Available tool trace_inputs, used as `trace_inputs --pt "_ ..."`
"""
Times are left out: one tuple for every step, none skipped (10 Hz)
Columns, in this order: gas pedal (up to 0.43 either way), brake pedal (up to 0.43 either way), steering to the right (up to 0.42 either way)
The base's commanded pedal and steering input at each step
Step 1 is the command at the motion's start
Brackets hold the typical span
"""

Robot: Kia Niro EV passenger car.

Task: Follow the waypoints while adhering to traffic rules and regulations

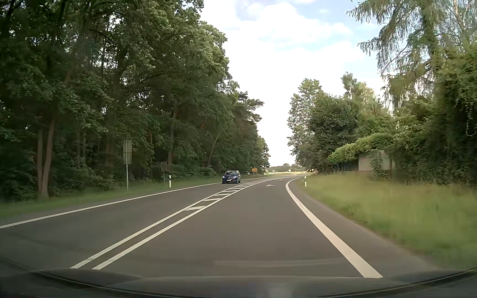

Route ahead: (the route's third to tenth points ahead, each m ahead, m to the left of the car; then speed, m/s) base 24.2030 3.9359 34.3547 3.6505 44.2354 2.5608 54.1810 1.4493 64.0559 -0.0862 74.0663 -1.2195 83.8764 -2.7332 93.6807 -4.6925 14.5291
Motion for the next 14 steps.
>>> trace_inputs --pt "0.177 0.03 0.013" --pt "0.177 0.03 0.013" --pt "0.177 0.03 0.013" --pt "0.177 0.03 0.013" --pt "0.177 0.03 0.013" --pt "0.177 0.03 0.013" --pt "0.177 0.03 0.013" --pt "0.177 0.024 0.014" --pt "0.177 0.024 0.013" --pt "0.177 0.024 0.013" --pt "0.177 0.03 0.013" --pt "0.177 0.03 0.013" --pt "0.177 0.024 0.014" --pt "0.177 0.03 0.014"
